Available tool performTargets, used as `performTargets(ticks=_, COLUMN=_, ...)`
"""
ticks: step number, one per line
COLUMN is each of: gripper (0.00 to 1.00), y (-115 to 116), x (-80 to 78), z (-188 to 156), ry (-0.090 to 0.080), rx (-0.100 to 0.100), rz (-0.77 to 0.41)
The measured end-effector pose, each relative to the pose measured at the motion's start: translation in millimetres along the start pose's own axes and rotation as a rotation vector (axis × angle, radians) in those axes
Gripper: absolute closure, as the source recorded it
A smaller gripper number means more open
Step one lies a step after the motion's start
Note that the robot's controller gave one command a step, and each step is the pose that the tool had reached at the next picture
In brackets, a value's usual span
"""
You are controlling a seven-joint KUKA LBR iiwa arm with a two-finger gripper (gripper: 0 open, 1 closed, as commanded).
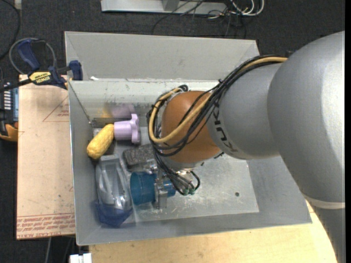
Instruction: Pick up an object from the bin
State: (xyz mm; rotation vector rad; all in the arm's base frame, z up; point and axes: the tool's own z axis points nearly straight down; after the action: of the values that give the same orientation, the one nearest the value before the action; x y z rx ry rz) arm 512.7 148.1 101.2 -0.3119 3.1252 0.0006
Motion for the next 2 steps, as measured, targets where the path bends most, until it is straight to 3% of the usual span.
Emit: performTargets(ticks=2, gripper=1.00, y=0.8, x=0.3, z=-43.5, ry=0.002, rx=-0.001, rz=0.000)
